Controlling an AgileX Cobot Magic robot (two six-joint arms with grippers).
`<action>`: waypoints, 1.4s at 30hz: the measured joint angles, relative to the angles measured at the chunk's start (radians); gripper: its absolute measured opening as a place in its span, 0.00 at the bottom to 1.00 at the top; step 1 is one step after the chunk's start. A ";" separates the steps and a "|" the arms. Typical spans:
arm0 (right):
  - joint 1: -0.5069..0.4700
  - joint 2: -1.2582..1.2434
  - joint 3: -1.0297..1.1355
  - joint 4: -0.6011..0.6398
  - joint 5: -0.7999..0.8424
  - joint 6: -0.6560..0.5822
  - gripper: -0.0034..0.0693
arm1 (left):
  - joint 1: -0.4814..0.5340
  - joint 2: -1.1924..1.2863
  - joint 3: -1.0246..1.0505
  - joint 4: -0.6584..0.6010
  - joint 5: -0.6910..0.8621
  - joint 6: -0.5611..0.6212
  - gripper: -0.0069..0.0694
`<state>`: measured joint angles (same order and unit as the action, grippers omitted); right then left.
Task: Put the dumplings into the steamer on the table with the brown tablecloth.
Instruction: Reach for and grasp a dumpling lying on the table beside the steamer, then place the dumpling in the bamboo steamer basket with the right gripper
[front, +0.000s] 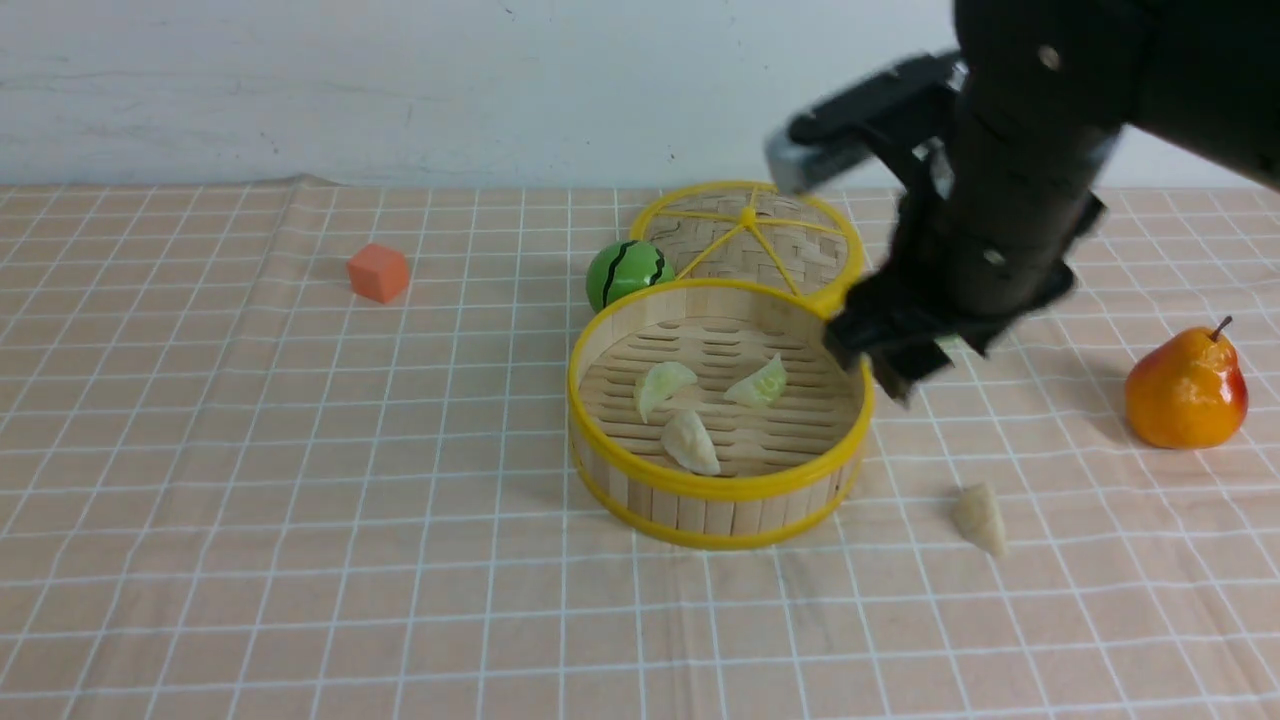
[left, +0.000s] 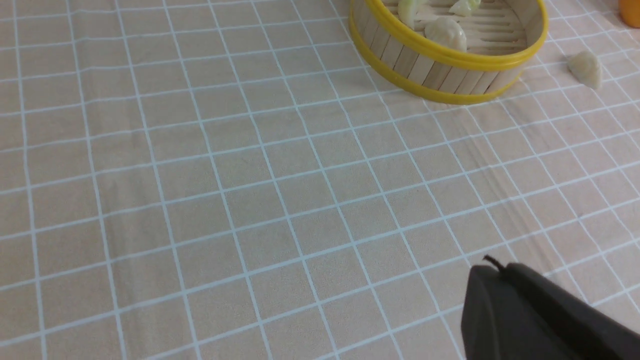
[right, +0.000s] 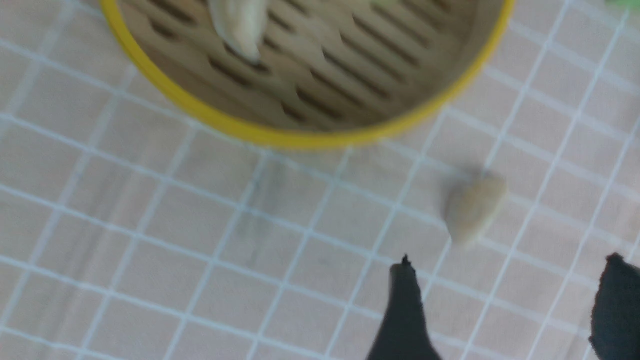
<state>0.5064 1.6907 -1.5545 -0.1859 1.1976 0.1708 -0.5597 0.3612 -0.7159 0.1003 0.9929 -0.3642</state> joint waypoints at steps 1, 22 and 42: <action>-0.036 -0.022 0.085 0.000 -0.044 0.034 0.68 | 0.000 0.000 0.000 -0.001 0.001 0.000 0.07; -0.264 0.203 0.392 0.038 -0.685 0.160 0.70 | 0.000 0.000 0.000 -0.092 0.074 -0.001 0.07; -0.109 0.093 0.093 0.186 -0.442 -0.111 0.36 | 0.000 0.000 0.000 -0.093 0.085 -0.001 0.09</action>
<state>0.3970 1.7840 -1.4613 0.0000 0.7551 0.0601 -0.5597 0.3612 -0.7159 0.0077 1.0776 -0.3650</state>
